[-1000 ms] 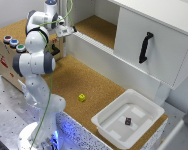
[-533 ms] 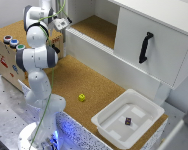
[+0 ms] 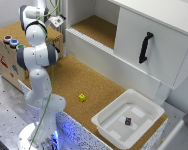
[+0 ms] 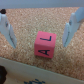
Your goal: Pick up the pink block
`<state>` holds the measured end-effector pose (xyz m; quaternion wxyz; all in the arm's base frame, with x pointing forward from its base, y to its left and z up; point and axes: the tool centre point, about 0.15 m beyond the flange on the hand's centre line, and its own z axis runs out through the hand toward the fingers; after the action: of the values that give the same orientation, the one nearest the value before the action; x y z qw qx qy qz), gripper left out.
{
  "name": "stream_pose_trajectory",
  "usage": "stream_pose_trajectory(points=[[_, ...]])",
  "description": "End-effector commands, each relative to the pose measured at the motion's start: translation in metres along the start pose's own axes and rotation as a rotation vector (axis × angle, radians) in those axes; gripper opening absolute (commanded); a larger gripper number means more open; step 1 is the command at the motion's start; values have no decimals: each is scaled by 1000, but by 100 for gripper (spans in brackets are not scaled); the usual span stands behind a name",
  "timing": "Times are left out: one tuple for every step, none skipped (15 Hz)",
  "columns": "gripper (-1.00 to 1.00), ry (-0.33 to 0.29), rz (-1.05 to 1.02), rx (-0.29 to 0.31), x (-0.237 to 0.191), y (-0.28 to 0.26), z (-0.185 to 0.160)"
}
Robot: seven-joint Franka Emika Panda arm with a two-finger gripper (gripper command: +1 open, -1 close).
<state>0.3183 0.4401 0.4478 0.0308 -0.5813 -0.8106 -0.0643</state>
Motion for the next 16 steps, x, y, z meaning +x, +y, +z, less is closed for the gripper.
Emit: stream_pose_trajectory(points=[[100, -101, 9, 72, 20, 21, 14], [100, -105, 28, 75, 18, 26, 18], [100, -106, 45, 76, 15, 30, 20], [100, -105, 58, 79, 13, 33, 22], [-100, -105, 69, 77, 12, 36, 23], [-100, -109, 82, 76, 12, 38, 24], [-100, -107, 77, 76, 12, 37, 23], [-100, -116, 75, 81, 13, 37, 25], [-100, -121, 77, 85, 13, 37, 26], [-100, -126, 78, 86, 12, 37, 26], [-100, -129, 77, 89, 11, 37, 26], [-100, -134, 81, 96, 10, 37, 27], [-100, -131, 100, 113, 9, 38, 26], [-100, -134, 113, 120, 7, 38, 24], [-100, -130, 135, 126, 5, 38, 21], [-100, -131, 151, 130, 3, 36, 16]])
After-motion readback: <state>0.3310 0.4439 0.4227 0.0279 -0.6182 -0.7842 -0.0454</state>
